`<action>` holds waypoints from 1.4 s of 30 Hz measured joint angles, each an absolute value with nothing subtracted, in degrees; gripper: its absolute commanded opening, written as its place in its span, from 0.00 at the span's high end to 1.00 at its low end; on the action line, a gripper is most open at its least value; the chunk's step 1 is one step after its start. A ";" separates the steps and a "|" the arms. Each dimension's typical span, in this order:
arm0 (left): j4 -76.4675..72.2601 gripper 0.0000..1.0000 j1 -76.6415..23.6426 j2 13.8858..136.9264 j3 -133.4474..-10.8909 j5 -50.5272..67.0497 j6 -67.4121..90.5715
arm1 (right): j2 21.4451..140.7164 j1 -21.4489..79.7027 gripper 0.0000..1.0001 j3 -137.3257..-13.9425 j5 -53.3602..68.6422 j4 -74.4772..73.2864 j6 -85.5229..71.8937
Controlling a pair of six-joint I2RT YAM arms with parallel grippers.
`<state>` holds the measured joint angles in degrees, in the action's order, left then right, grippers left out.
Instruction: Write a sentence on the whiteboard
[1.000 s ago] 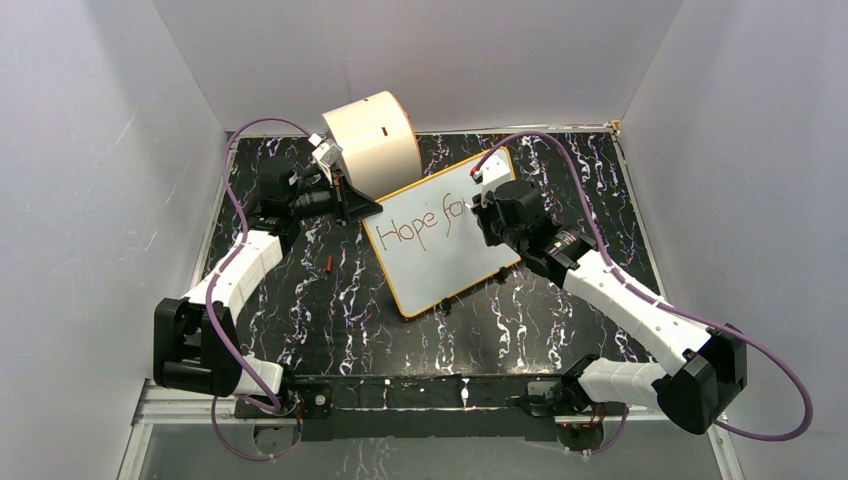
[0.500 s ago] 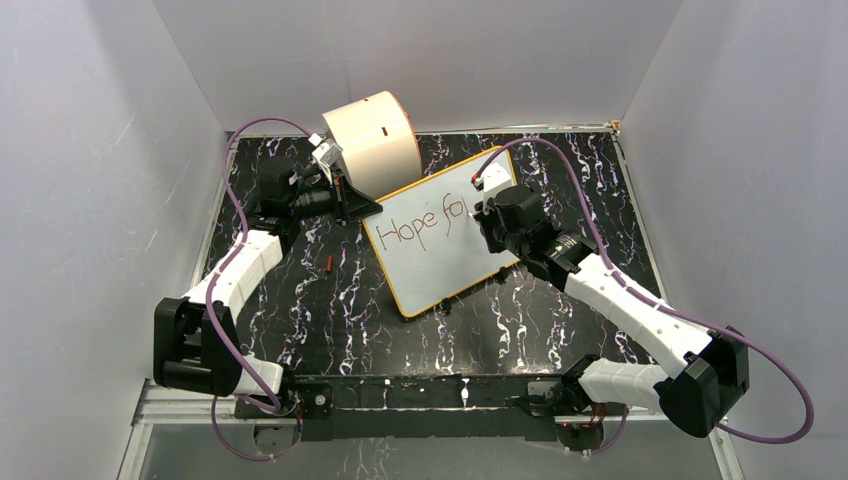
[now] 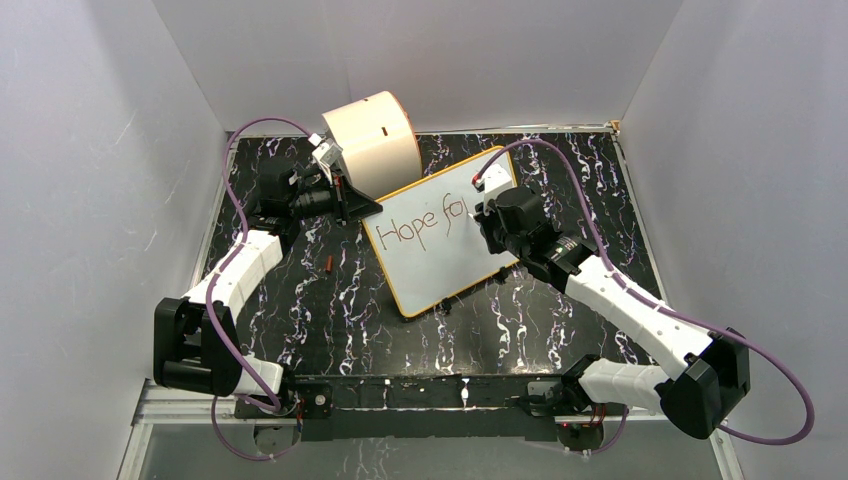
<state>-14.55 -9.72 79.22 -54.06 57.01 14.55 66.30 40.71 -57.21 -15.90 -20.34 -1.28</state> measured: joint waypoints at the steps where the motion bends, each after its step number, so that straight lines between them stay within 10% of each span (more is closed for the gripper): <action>1: -14.57 1.00 -9.72 79.22 -54.06 57.01 14.52 | 66.30 40.71 1.00 -57.19 -15.90 -20.16 -1.28; 42: -14.50 1.00 -9.72 79.33 -54.13 56.93 14.52 | 66.57 38.26 1.00 -57.19 -16.78 -14.83 -1.52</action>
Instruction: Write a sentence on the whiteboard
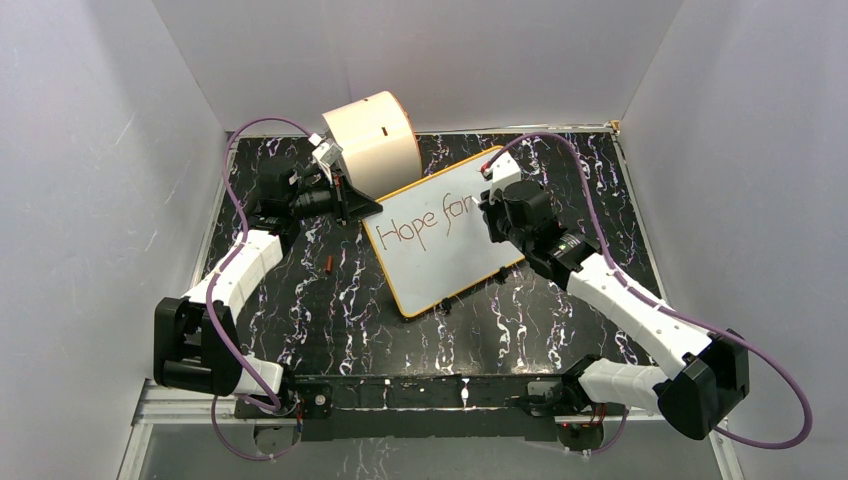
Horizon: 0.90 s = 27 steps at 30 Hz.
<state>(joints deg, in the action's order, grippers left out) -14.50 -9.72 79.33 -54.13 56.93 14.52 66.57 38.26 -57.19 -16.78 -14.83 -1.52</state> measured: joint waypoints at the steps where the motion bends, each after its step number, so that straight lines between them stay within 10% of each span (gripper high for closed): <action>1: -14.50 1.00 -9.72 79.33 -54.13 56.86 14.52 | 66.46 38.26 1.00 -57.19 -16.82 -14.90 -1.52; 27: -14.04 1.00 -9.96 78.94 -54.17 55.77 14.52 | 58.30 44.05 1.00 -55.35 -17.08 -22.61 -5.85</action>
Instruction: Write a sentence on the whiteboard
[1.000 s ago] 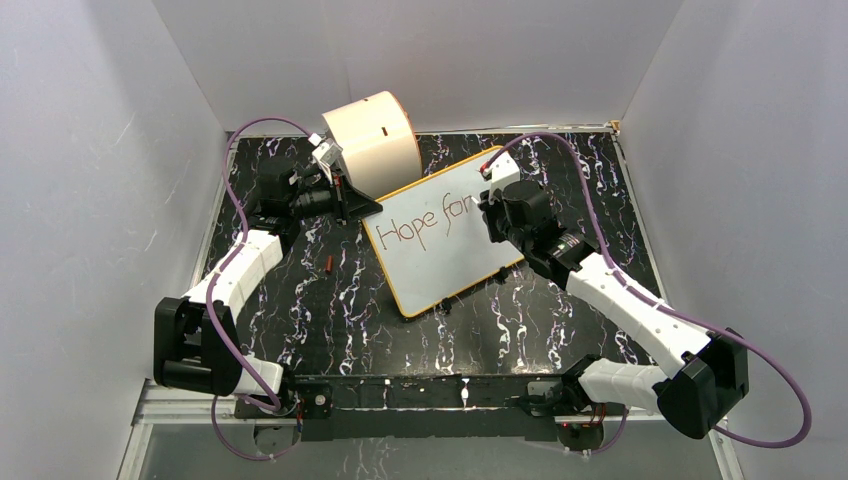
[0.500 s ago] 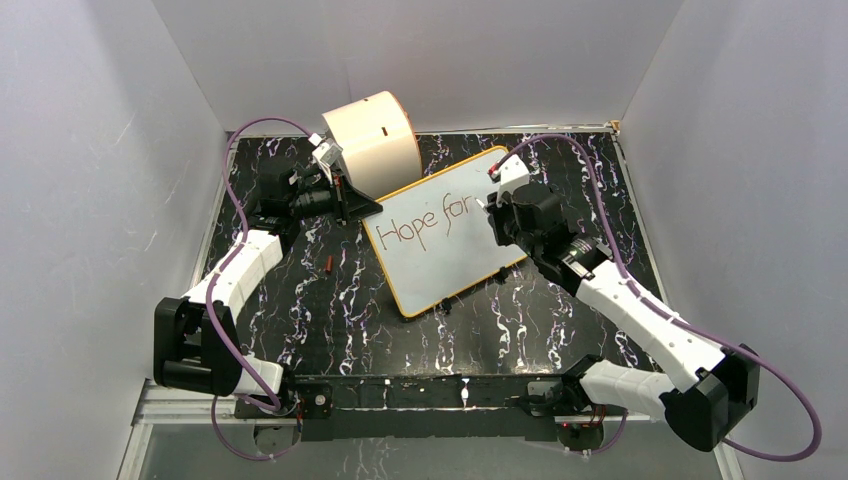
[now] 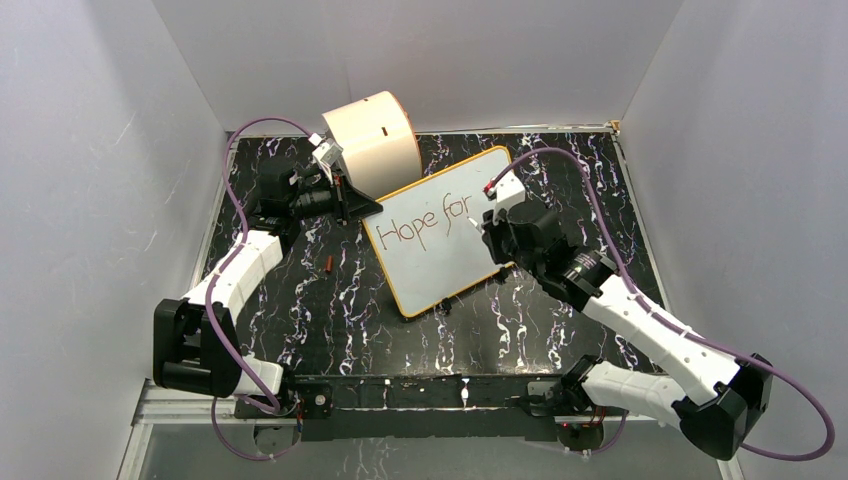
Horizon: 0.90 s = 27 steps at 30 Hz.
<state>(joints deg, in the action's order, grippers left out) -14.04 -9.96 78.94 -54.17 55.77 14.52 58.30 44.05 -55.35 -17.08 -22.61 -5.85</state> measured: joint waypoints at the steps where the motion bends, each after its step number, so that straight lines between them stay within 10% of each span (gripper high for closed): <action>1: -14.02 1.00 -9.96 78.94 -54.17 55.66 14.55 | 58.30 44.82 1.00 -55.31 -17.43 -23.07 -6.09; 27: -12.99 1.00 -10.55 77.82 -54.15 53.67 14.52 | 67.57 73.06 1.00 -54.74 -37.41 -25.17 -15.90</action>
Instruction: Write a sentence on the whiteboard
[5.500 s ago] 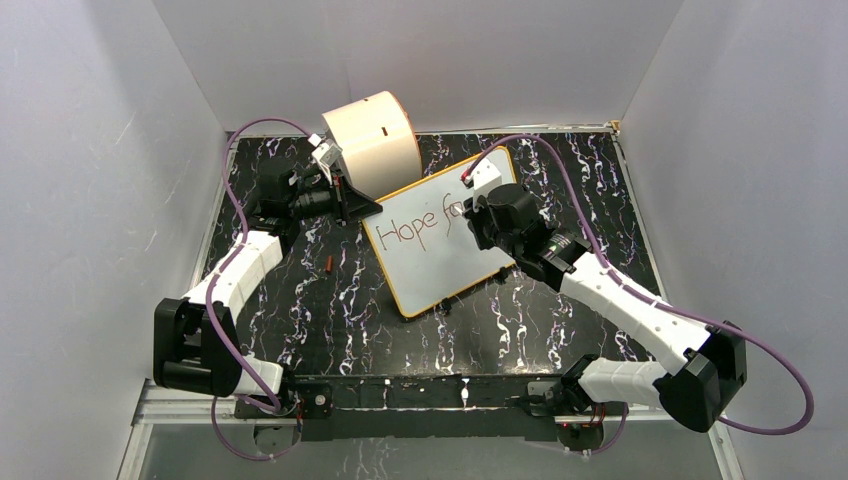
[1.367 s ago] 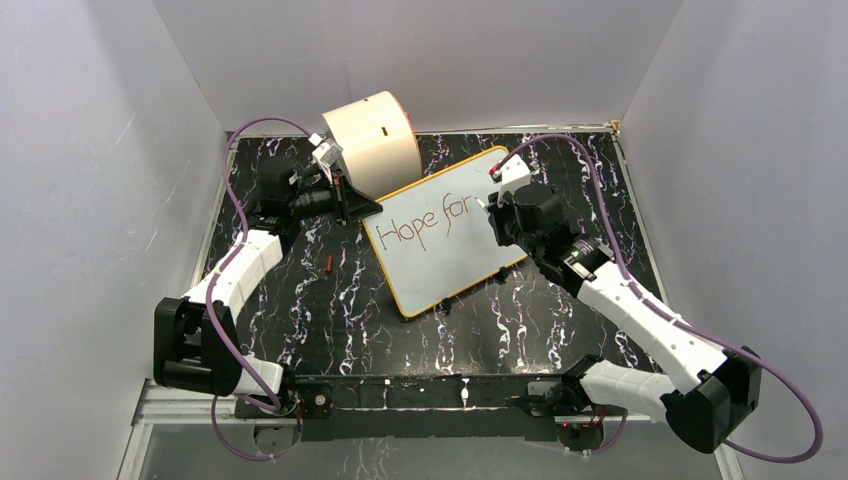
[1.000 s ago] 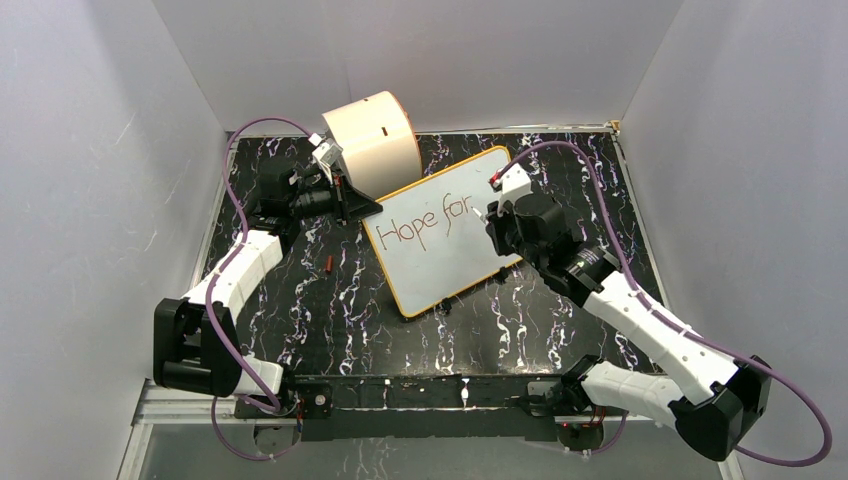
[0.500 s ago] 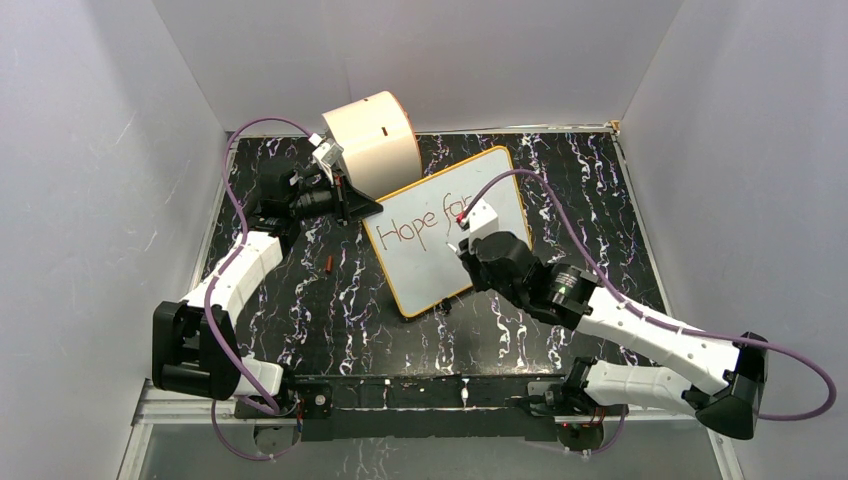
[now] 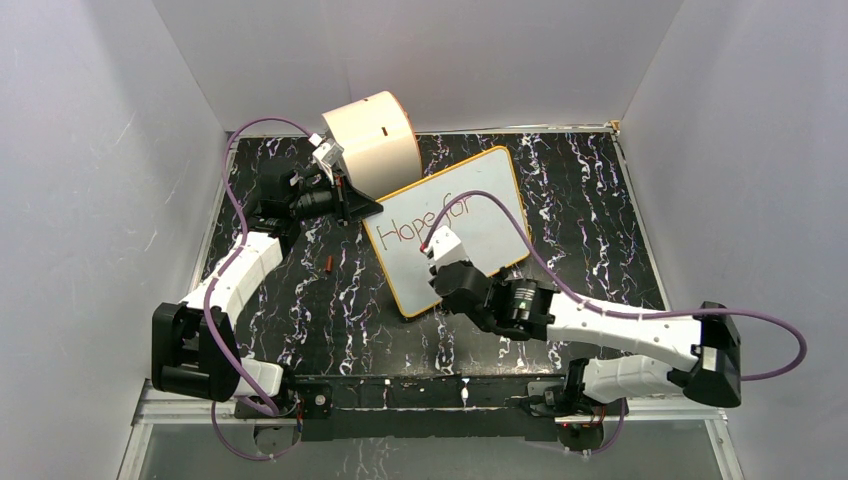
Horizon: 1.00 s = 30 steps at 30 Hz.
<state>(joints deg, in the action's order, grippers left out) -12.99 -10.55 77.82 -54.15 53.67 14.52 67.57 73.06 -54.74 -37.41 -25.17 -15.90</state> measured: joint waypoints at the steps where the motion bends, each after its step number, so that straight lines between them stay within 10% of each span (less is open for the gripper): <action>1: -12.99 1.00 -10.55 77.82 -54.15 53.65 14.52 | 68.55 73.43 1.00 -54.98 -37.76 -25.15 -16.16; 30: -12.97 1.00 -10.59 77.80 -54.15 53.45 14.52 | 76.60 74.76 1.00 -57.67 -36.91 -17.32 -16.34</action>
<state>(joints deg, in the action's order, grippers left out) -12.97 -10.59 77.80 -54.15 53.45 14.52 76.60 74.76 -57.67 -36.91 -17.32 -16.34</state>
